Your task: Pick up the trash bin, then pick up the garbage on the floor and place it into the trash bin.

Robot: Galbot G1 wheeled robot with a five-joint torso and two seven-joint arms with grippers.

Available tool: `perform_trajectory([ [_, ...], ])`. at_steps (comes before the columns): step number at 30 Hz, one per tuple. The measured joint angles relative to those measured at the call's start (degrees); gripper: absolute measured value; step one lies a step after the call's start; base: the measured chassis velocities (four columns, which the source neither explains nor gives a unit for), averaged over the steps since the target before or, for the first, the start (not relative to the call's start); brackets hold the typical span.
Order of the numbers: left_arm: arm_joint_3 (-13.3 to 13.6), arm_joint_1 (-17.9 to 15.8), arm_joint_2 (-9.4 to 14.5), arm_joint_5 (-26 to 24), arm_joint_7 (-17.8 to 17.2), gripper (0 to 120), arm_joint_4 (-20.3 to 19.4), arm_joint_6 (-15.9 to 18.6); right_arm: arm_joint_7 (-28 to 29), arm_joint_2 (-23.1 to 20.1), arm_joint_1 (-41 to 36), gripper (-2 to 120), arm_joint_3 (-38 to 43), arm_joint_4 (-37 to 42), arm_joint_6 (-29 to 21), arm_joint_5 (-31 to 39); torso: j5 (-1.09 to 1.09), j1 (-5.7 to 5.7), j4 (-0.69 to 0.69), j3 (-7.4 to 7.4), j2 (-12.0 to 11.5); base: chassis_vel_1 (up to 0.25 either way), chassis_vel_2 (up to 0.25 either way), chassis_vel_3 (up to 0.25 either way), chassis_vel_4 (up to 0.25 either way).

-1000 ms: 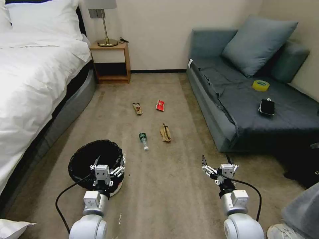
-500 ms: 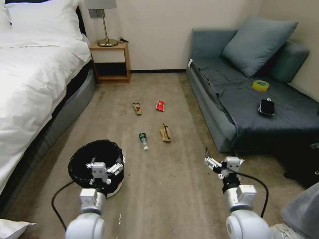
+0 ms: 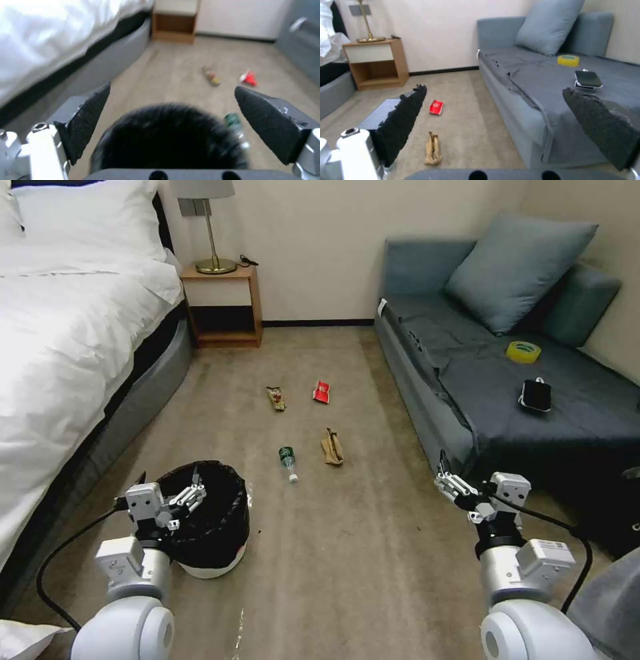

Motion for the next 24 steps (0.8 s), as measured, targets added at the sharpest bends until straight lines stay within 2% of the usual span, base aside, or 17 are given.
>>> perform_trajectory([
  [1, 0.00, 0.00, 0.00, 0.00, 0.00, 100, 0.00, 0.00, 0.00, 0.00, 0.00, 100, 0.00, 0.00, 0.00, 0.00, 0.00, 0.00, 0.00, 0.00, 0.00, 0.000, 0.000, 0.000, 0.000],
  [4, -3.06, -2.35, 3.00, -6.98, -3.97, 100, 4.52, 5.78, 0.03, -0.05, -0.03, 100, -0.07, -0.31, 0.31, -0.01, 0.00, 0.00, 0.01, 0.00, 0.00, 0.000, 0.000, 0.000, 0.000],
  [5, -3.06, -2.35, 3.00, -6.98, -3.97, 100, 4.52, 5.78, 0.03, -0.05, -0.03, 100, -0.07, -0.31, 0.31, -0.01, 0.00, 0.00, 0.01, 0.00, 0.00, 0.000, 0.000, 0.000, 0.000],
  [8, -3.96, -5.40, 5.39, -13.53, -8.24, 100, 7.88, 10.94, 0.02, -0.05, -0.08, 100, -0.30, -0.51, 0.45, -0.16, 0.00, 0.00, 0.01, 0.00, 0.00, 0.000, 0.000, 0.000, 0.000],
  [9, -3.96, -5.40, 5.39, -13.53, -8.24, 100, 7.88, 10.94, 0.02, -0.05, -0.08, 100, -0.30, -0.51, 0.45, -0.16, 0.00, 0.00, 0.01, 0.00, 0.00, 0.000, 0.000, 0.000, 0.000],
  [11, -4.01, -7.65, 6.47, -16.64, -10.29, 100, 9.49, 13.51, 0.01, -0.05, -0.13, 100, -0.36, -0.59, 0.53, -0.28, 0.00, 0.00, 0.00, 0.00, 0.00, 0.000, 0.000, 0.000, 0.000],
  [14, -4.01, -7.65, 6.47, -16.64, -10.29, 100, 9.49, 13.51, 0.01, -0.05, -0.13, 100, -0.36, -0.59, 0.53, -0.28, 0.00, 0.00, 0.00, 0.00, 0.00, 0.000, 0.000, 0.000, 0.000],
  [15, -3.14, -12.45, 8.45, -19.78, -13.67, 100, 12.75, 16.71, -0.01, -0.07, -0.16, 100, -0.37, -0.65, 0.62, -0.44, 0.00, 0.00, -0.01, 0.00, 0.00, 0.000, 0.000, 0.000, 0.000],
  [18, -2.35, -15.86, 9.65, -21.80, -15.97, 100, 15.61, 17.24, -0.01, -0.06, -0.14, 100, -0.18, -0.90, 0.81, -0.51, 0.01, 0.00, -0.01, 0.00, 0.00, 0.000, 0.000, 0.000, 0.000],
  [24, -1.56, -18.00, 10.33, -23.03, -17.54, 100, 19.61, 17.23, -0.01, -0.12, 0.21, 100, 0.13, -1.49, 0.95, -0.55, 0.01, 0.00, 0.00, 0.01, 0.00, 0.000, 0.000, 0.000, 0.000],
])
